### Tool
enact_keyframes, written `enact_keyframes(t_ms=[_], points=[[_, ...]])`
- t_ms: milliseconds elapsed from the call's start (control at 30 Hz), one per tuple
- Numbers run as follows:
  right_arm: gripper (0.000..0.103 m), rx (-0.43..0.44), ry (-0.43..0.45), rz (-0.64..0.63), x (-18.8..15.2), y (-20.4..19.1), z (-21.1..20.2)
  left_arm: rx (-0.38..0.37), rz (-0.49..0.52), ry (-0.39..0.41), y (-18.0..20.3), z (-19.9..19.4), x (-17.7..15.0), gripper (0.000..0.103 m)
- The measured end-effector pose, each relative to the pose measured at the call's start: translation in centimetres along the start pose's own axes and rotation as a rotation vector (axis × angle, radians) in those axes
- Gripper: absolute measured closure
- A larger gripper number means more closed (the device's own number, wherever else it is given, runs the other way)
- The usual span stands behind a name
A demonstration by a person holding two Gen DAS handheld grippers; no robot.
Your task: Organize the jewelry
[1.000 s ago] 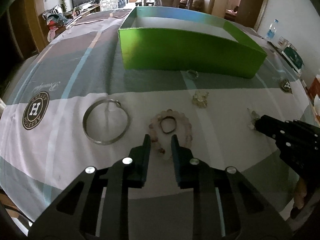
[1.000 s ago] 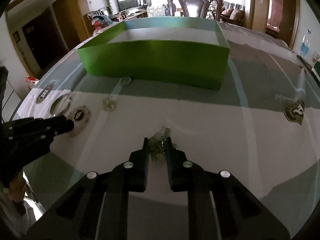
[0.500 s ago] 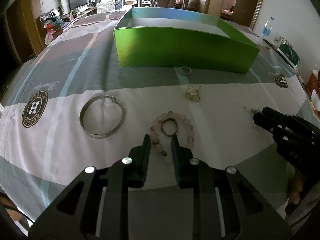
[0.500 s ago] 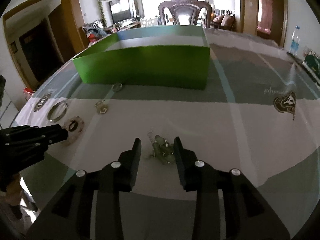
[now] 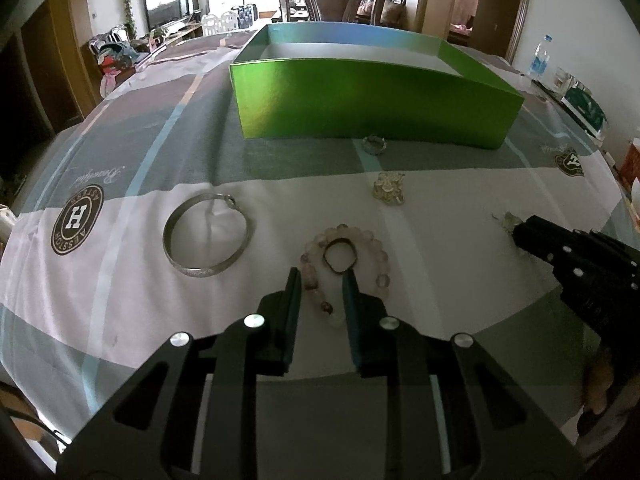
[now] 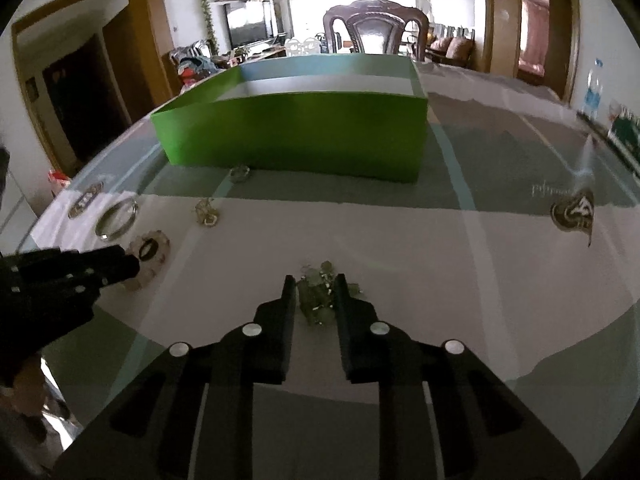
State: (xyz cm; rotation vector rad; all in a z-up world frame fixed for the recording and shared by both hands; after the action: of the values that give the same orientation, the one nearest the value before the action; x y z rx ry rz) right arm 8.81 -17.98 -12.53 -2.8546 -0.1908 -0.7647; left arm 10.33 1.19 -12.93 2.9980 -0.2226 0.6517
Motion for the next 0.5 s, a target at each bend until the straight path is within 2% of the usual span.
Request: enact_keyframes(t_ms=[67,300,367,433,500], points=[[0.083,0.015,-0.002,0.013,0.04,0.19,0.03,-0.009,0.004,0.002,0.09,-0.01,-0.02,0.076],[0.082,0.014,0.001,0.033,0.05,0.4,0.05,-0.025,-0.014,-0.007,-0.06,-0.03,0.1,0.076],[0.08,0.021,-0.001,0.034,0.03,0.42,0.08,-0.023,-0.016,-0.008,-0.05,-0.01,0.13,0.076],[0.073,0.023,0.002,0.038,-0.05,0.55,-0.04,-0.02,-0.017,-0.011,0.03,0.01,0.18,0.075],[0.071,0.025,0.003,0.039,-0.11,0.62,-0.09,-0.012,-0.013,-0.01,0.14,0.03,0.18,0.075]])
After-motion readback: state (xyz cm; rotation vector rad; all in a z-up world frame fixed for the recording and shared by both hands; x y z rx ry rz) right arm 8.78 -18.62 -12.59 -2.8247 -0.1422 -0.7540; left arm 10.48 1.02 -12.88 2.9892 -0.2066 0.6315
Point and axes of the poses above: each gripper's, at about its wrist camera, not at the fingertips, and z roughly the way its jaws point, y to its right, x to its top, the point moved 4 cm from there along z, roughly the way its jaws point, and after that the axes turned 12 degrees about -y, right-handed, at the moved point
